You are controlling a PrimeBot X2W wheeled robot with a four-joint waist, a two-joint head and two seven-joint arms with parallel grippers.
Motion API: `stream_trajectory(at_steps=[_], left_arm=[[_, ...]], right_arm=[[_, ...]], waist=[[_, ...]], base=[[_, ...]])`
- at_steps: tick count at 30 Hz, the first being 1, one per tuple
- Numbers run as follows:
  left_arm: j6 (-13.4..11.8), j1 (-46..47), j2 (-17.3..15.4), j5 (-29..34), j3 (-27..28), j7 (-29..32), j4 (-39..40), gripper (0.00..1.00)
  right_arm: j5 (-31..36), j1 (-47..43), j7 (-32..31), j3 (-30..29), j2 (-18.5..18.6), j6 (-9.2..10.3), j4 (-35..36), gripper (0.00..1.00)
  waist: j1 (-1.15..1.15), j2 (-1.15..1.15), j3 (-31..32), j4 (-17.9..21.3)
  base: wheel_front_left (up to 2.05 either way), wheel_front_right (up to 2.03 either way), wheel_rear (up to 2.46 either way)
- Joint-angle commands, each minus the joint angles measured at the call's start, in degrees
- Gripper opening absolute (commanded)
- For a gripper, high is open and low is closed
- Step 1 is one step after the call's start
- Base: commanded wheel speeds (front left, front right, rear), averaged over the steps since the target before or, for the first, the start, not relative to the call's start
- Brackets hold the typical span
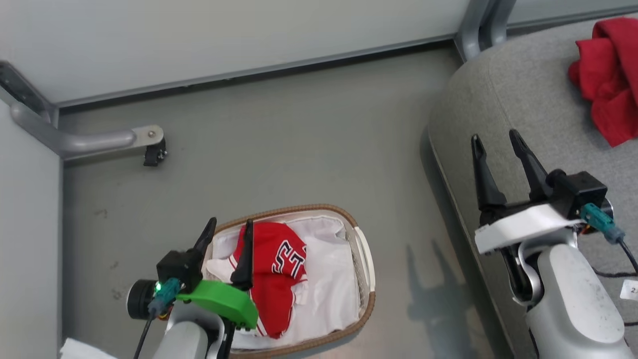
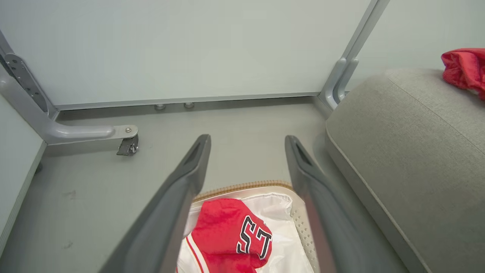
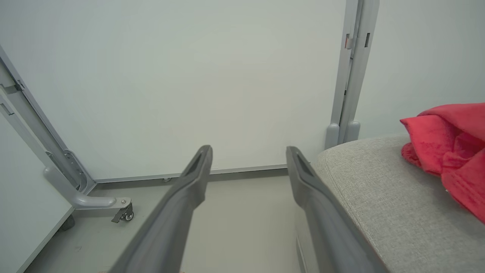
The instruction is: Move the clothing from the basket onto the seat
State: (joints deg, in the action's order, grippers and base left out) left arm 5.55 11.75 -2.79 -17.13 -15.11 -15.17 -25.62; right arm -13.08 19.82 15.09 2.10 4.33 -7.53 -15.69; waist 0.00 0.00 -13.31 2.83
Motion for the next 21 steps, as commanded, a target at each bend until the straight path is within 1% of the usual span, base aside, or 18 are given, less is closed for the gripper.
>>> stream_trajectory(at_steps=[1, 6, 8, 11, 14, 16, 21], left_arm=[[0.0, 3.0, -0.2, 0.1, -0.8, 0.0, -1.1, 1.0], [-0.9, 9.5, -0.3, 0.1, -3.7, 0.0, -8.4, 1.0], [-0.8, 12.4, -0.3, -0.2, -5.0, 0.0, -11.9, 1.0], [-1.1, 15.9, -0.3, -0.4, -6.4, 0.0, -16.9, 1.0], [-1.2, 19.7, -0.3, 0.9, -8.1, 0.0, -21.5, 1.0], [-0.7, 21.9, -0.3, 2.0, -8.9, 0.0, -24.1, 1.0], [-0.6, 26.4, -0.9, 4.3, -9.5, 0.0, -30.2, 1.0]], right_arm=[[-0.5, 1.7, 0.1, 0.4, -0.1, 0.08, 1.1, 1.0], [-1.5, 6.0, 0.1, 2.2, -0.5, 0.08, 4.5, 1.0], [-3.2, 7.0, 0.1, 2.1, -0.7, 0.08, 4.9, 1.0], [-3.7, 8.7, 0.1, 2.9, -0.9, 0.08, 6.3, 1.0], [-3.6, 9.5, 0.1, 2.9, -1.0, 0.08, 7.6, 1.0], [-3.9, 10.0, 0.1, 3.1, -1.1, 0.08, 7.9, 1.0], [-4.1, 10.8, 0.1, 2.5, -1.3, 0.08, 9.1, 1.0]], waist=[[0.0, 0.0, -8.6, 3.7], [0.0, 0.0, -15.8, 6.4], [0.0, 0.0, -18.4, 7.3], [0.0, 0.0, -21.7, 8.4], [0.0, 0.0, -25.0, 9.5], [0.0, 0.0, -27.0, 10.6], [0.0, 0.0, -31.1, 12.6]], base=[[0.0, 0.0, 0.0], [0.0, 0.0, 0.0], [0.0, 0.0, 0.0], [0.0, 0.0, 0.0], [0.0, 0.0, 0.0], [0.0, 0.0, 0.0], [0.0, 0.0, 0.0]])
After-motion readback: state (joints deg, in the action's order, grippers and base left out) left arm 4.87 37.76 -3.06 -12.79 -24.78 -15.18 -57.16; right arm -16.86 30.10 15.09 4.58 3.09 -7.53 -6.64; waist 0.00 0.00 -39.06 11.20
